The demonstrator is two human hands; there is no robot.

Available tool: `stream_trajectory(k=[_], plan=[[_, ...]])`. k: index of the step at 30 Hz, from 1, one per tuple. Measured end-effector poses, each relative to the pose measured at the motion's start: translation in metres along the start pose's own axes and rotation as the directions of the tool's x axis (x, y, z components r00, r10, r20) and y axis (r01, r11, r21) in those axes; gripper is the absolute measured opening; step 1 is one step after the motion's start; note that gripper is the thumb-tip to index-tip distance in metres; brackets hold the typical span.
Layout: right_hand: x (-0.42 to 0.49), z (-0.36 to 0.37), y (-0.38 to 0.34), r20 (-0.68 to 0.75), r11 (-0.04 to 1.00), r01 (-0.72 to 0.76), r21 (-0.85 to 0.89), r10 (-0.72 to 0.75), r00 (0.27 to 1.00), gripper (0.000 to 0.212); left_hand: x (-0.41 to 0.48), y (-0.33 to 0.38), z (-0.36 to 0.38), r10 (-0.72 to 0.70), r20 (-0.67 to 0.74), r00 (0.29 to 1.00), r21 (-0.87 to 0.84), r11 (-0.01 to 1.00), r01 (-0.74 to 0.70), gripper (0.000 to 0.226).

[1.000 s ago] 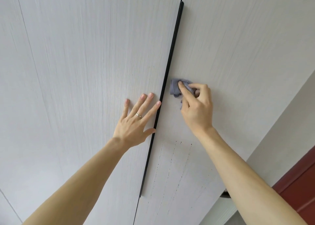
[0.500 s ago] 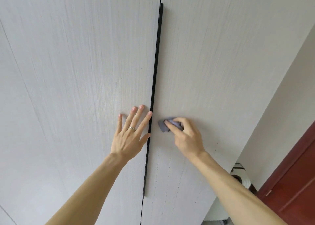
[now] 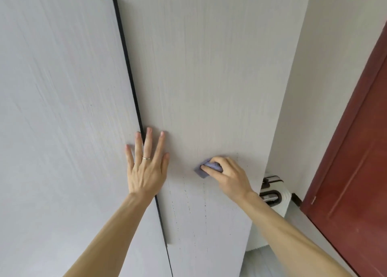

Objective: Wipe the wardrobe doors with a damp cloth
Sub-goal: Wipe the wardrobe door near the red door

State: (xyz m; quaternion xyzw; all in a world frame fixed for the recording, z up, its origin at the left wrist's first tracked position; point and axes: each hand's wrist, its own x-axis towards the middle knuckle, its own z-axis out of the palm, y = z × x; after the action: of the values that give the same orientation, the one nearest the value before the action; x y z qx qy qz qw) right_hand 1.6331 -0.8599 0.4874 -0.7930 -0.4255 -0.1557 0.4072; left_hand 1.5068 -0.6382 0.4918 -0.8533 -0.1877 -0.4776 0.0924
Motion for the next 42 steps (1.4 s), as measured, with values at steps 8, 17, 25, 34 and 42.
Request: stream_trajectory(k=[8,17,25,34,42], plan=[[0.046,-0.063,0.036,-0.372,0.988,0.048,-0.148,-0.1,0.923,0.024,0.004,0.002,0.014,0.043,-0.029,0.999,0.038,0.998,-0.042,0.069],[-0.027,-0.023,0.108,-0.065,0.983,0.006,-0.181,-0.018,0.998,0.01,0.003,0.009,0.006,-0.007,0.058,0.998,0.052,0.999,0.004,0.074],[0.056,-0.088,0.081,-0.461,0.984,0.101,-0.148,-0.159,0.873,0.031,0.001,0.011,0.004,-0.008,0.076,0.997,0.129,0.992,-0.002,0.076],[-0.026,-0.039,0.149,-0.207,0.965,0.137,-0.223,-0.185,0.961,0.017,0.004,0.015,0.005,-0.034,0.094,0.995,0.186,0.982,0.016,0.077],[0.037,-0.089,0.107,-0.443,0.988,0.132,-0.082,-0.155,0.883,0.031,0.001,0.016,0.006,-0.042,0.094,0.995,0.192,0.981,0.023,0.077]])
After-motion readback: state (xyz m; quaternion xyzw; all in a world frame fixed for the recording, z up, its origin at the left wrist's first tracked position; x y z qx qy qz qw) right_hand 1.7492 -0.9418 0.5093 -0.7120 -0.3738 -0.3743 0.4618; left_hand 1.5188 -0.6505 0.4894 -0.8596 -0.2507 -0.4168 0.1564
